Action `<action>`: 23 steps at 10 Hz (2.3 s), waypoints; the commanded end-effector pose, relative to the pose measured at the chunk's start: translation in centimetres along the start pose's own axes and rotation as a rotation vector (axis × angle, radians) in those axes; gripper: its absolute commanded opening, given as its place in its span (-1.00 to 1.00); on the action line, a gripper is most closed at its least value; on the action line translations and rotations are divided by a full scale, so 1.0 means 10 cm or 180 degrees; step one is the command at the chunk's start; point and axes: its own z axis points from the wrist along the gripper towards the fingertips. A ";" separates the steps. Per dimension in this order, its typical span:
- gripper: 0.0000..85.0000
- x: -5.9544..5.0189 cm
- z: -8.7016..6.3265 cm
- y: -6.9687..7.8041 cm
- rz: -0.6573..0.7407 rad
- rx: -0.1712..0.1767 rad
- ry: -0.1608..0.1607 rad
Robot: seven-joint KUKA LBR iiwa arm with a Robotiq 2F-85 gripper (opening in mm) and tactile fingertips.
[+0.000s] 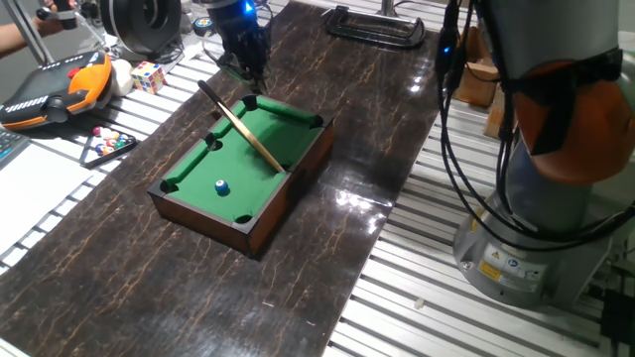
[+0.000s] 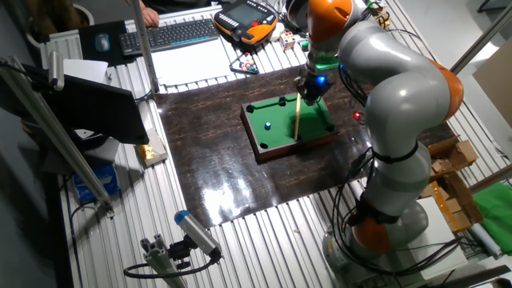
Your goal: Hit the pool ball
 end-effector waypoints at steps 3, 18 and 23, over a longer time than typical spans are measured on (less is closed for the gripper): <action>-0.98 0.00 0.00 0.00 0.0422 -0.0115 0.0054; -0.98 -1.07 0.13 -0.22 0.0573 0.0034 -0.0321; -0.93 -1.33 0.27 -0.20 0.0718 -0.0011 -0.0334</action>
